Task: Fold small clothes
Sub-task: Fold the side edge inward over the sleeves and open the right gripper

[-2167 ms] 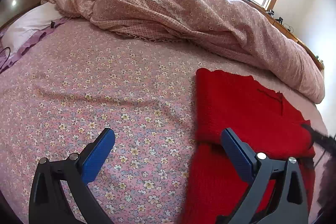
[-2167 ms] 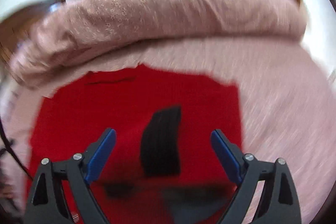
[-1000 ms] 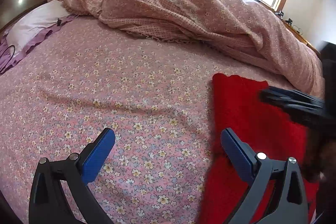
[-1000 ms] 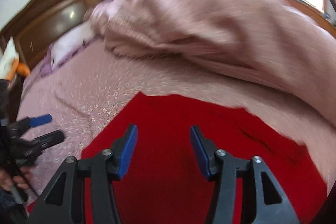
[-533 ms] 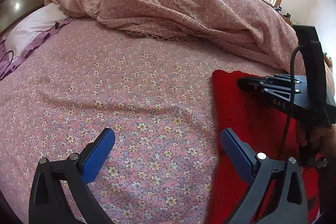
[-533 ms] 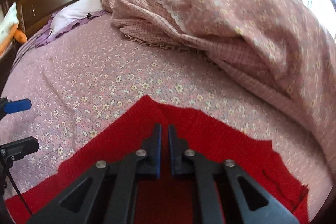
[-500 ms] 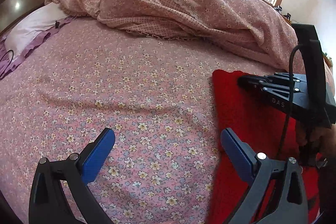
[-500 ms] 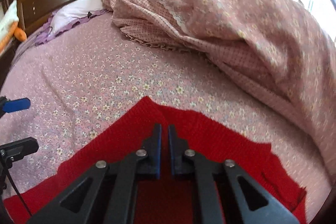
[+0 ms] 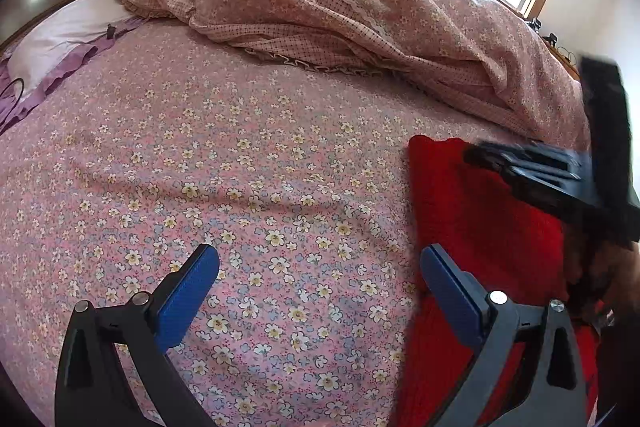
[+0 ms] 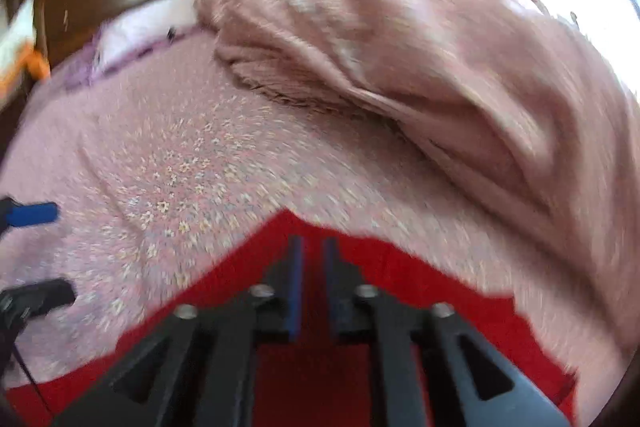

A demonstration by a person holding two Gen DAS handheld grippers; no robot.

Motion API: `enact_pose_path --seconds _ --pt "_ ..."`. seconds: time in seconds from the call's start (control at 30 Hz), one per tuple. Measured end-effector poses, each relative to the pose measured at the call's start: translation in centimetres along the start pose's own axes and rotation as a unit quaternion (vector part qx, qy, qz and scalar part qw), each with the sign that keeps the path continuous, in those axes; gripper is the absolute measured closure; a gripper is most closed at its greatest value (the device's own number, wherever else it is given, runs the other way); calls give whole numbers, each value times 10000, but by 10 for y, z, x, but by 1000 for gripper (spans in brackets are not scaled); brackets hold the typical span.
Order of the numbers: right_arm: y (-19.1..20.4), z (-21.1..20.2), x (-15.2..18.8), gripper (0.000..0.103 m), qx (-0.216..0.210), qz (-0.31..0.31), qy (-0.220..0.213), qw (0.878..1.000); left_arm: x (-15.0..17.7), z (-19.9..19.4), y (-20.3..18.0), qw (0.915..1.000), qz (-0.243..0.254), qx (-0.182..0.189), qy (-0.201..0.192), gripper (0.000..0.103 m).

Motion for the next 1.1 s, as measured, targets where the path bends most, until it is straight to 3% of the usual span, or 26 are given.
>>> enact_pose_path --seconds 0.07,0.13,0.2,0.27,0.3,0.37,0.7,0.8,0.83,0.9,0.97,1.1 --pt "-21 -10 21 59 -397 411 107 9983 0 -1 -1 10000 -13 22 -29 5" --pt "-35 -13 42 51 -366 500 322 9976 1 0 -3 10000 -17 13 -32 5" --pt "-41 -14 55 51 -244 467 444 9976 2 2 -4 10000 6 -28 -16 5" --pt "-38 -17 63 51 -385 466 427 9973 4 5 -6 10000 41 -89 3 5" --pt "-36 -17 64 53 -389 428 404 9975 5 6 -7 9999 53 -95 15 5" --pt "-34 -18 65 96 -183 250 320 9990 6 8 -8 9999 64 -90 33 5" --pt "-26 -20 39 97 737 -622 45 9953 4 7 -7 10000 26 -36 32 5" --pt "-19 -17 30 96 795 -848 56 9932 5 8 -7 10000 36 -35 69 5" --pt "-17 -15 30 93 824 -868 128 9927 5 9 -8 10000 38 -37 84 5" --pt "-19 -16 35 77 771 -789 175 9937 6 9 -9 9999 38 -11 103 5" --pt "-27 -25 43 48 894 -506 151 9946 5 8 -10 10000 37 15 86 5" --pt "-61 -86 84 40 1030 650 -405 9917 5 7 -12 10000 17 57 75 5"
Point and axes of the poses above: each gripper's, at about its wrist camera, not at the fingertips, and z roughly the way its jaws point, y to its left, x to its underside, the point moved 8 cm from there along z, roughly the way its jaws point, and after that the axes turned 5 degrees about y, right-handed, at the moved point
